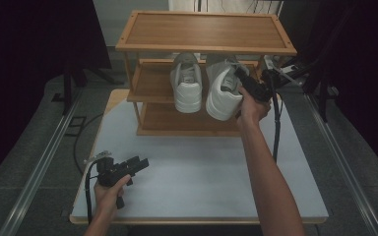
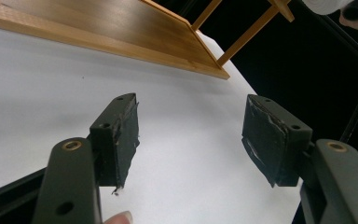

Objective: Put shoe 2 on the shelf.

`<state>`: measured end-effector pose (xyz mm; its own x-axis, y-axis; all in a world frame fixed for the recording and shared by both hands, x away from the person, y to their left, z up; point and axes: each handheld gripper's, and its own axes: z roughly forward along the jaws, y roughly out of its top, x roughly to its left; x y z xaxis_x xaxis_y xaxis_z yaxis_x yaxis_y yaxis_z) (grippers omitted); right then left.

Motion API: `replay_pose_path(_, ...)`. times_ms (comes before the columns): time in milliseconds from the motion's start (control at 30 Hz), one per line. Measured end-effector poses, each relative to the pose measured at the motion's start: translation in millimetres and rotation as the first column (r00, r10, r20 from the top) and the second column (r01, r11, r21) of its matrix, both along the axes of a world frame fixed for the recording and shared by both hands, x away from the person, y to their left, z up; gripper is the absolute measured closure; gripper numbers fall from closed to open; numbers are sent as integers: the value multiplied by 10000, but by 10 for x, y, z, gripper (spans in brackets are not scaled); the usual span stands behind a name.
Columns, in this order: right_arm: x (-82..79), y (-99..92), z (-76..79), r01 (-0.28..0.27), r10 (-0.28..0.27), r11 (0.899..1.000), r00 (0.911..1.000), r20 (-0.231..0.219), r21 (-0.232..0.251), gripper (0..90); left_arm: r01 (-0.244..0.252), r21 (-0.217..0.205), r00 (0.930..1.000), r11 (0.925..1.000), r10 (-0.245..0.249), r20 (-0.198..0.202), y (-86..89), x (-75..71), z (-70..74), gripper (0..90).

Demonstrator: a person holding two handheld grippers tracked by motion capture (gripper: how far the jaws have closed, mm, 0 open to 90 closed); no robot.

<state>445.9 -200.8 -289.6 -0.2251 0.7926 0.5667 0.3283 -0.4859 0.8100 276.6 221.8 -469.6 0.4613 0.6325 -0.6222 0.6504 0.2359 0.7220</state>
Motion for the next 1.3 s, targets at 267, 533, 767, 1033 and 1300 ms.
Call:
replay_pose_path(267,136,33,-80,103,-103,9999,9999,-126,-61,790,2,21,10000,10000,-1,-70,10,7,-23,364)
replay_pose_path(533,188,60,-116,-678,678,9977,9977,72,-40,673,-26,1,9999,10000,26,-102,-7,4,-27,364)
replay_pose_path(767,215,137,-101,-1054,1055,9944,9944,79,-120,531,0,30,10000,10000,0,-46,3,-3,-16,364)
replay_pose_path(1033,146,81,-43,-1417,1413,9899,9892,395,94,529,50,72,9999,10000,-49,-136,-15,3,-34,364)
replay_pose_path(1300,-143,-32,-14,-1368,1415,9889,9861,874,-573,577,-37,100,9999,9999,39,-160,-20,-2,-38,363)
